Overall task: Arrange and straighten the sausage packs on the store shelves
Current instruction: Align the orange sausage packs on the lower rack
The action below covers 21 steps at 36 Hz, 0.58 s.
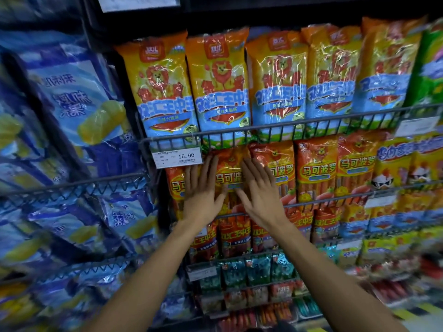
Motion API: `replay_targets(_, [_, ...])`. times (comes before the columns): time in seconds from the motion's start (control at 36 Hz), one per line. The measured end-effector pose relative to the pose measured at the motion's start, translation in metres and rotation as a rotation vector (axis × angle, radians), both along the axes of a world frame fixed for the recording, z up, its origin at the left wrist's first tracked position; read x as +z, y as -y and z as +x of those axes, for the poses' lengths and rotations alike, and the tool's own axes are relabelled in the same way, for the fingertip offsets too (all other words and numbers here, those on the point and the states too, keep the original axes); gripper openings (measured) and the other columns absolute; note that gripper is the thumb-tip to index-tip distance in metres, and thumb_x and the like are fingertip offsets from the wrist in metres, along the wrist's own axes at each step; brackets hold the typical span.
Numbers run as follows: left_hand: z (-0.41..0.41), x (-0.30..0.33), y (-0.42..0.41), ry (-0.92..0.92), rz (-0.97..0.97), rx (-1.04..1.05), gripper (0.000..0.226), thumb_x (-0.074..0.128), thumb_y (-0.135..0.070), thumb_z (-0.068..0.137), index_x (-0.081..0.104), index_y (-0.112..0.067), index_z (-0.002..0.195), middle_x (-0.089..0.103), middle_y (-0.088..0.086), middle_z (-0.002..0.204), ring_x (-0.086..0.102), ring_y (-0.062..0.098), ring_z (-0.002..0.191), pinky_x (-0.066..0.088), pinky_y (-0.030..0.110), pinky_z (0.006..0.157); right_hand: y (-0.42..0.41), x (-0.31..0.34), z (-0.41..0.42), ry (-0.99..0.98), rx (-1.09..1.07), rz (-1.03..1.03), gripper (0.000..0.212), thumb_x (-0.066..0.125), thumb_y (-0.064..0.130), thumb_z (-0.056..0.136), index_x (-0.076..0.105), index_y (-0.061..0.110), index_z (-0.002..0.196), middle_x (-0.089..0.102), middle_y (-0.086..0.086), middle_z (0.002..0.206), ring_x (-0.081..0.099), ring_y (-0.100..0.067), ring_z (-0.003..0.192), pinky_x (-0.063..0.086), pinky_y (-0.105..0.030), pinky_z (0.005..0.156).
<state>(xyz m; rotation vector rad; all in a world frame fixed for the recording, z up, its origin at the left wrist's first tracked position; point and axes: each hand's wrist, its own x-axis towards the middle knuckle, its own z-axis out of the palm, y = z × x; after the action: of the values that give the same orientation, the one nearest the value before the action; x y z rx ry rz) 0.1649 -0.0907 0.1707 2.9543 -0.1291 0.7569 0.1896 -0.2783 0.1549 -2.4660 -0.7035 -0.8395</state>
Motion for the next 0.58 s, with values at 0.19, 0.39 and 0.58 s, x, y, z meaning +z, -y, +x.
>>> replay_targets(0.19, [-0.022,-0.018,0.010,0.100,-0.110,-0.086,0.076,0.049,-0.041,0.103,0.009,-0.018,0.163,0.002,0.002,0.172,-0.005,0.029,0.158,0.003,0.056,0.126,0.045,-0.021,-0.024,-0.213,-0.124,0.184,0.061,0.051,0.038,0.105,0.027,0.019,0.158,0.019,0.000,0.167,0.012,-0.020,0.155,0.022,-0.046,0.125])
replay_targets(0.39, [-0.025,-0.029,0.057,0.023,-0.153,-0.306,0.067,0.054,-0.027,0.103,0.021,-0.019,0.162,0.007,-0.003,0.171,0.000,0.021,0.158,0.018,0.055,0.125,0.064,-0.035,-0.029,-0.404,-0.182,0.347,0.078,0.055,0.045,0.101,0.014,0.016,0.161,0.004,-0.006,0.169,0.001,-0.023,0.156,0.011,-0.043,0.125])
replay_targets(0.58, [-0.007,-0.041,0.101,-0.041,0.009,-0.216,0.065,0.046,-0.038,0.107,0.017,-0.024,0.163,0.001,0.002,0.172,-0.005,0.031,0.158,0.007,0.057,0.126,0.076,-0.035,-0.017,-0.391,-0.157,0.365,0.077,0.060,0.045,0.098,0.025,0.011,0.158,0.019,-0.012,0.164,0.017,-0.033,0.151,0.024,-0.052,0.122])
